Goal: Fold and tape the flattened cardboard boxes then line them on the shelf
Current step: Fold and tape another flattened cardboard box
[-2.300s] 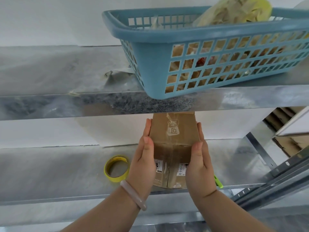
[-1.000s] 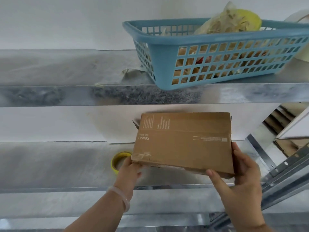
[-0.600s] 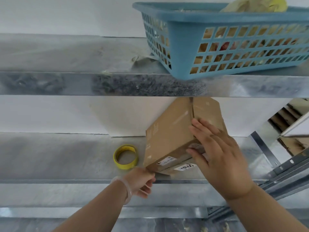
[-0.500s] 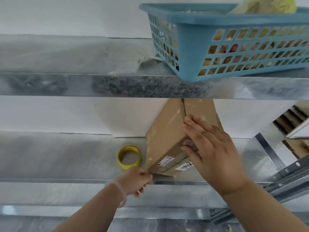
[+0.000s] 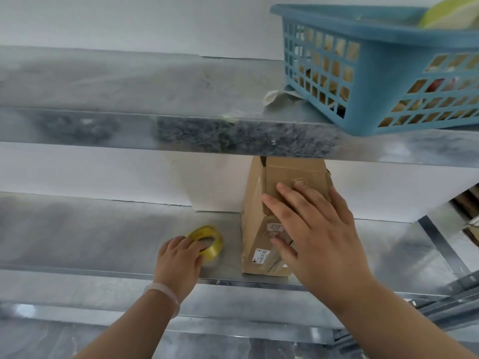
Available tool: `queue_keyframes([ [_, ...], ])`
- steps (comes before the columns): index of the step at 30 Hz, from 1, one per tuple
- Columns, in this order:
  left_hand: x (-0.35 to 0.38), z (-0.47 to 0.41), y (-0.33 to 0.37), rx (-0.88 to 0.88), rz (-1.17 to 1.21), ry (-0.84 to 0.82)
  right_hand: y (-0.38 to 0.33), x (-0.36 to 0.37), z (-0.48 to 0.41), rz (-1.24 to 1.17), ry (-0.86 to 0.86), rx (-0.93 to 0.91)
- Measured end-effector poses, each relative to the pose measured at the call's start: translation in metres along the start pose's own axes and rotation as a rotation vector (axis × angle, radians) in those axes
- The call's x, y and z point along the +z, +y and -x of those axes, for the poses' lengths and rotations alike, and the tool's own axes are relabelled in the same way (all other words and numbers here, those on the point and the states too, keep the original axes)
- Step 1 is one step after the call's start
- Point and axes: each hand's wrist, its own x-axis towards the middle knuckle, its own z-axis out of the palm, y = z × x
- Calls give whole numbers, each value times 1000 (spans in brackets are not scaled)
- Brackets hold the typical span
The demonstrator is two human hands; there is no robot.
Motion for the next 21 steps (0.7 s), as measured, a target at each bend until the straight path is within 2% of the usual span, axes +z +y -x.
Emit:
queue_keyframes([
  [6,-45,13,-1,-73,354,156,-14,-7,6,-44,-27,-3],
  [10,-79,12,18,-23,480,252,-19,-13,-2,-47,-113,20],
  [15,-117,14,42,89,522,342,-26,-19,-16,-206,-88,-26],
  [21,-153,17,61,222,438,426,-50,-32,-39,-437,-200,74],
])
